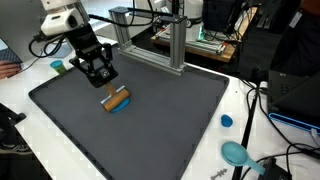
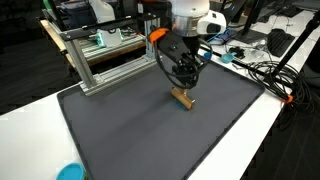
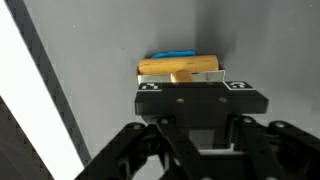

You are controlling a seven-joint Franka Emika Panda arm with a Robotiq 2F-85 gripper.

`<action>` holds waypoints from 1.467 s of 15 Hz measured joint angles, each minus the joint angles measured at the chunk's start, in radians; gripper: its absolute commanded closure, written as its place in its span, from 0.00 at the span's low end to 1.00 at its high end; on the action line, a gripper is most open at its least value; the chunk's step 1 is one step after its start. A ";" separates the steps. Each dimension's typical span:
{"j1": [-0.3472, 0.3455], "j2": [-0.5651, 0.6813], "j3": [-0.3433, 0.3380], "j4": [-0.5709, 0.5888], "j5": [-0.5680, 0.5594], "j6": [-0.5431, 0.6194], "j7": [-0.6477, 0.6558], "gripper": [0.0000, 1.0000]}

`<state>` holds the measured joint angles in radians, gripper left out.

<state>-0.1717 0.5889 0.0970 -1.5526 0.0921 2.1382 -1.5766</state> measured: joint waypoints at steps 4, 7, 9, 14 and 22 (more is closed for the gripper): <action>-0.002 0.001 0.003 0.000 0.001 0.000 -0.026 0.78; -0.002 0.002 0.004 0.000 0.002 0.000 -0.046 0.78; -0.004 0.002 0.005 0.000 0.006 -0.001 -0.051 0.78; -0.005 0.002 0.011 0.000 0.011 -0.003 -0.072 0.78; -0.005 0.003 0.028 0.002 0.014 -0.012 -0.087 0.78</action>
<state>-0.1763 0.5918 0.1254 -1.5508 0.1064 2.1264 -1.6636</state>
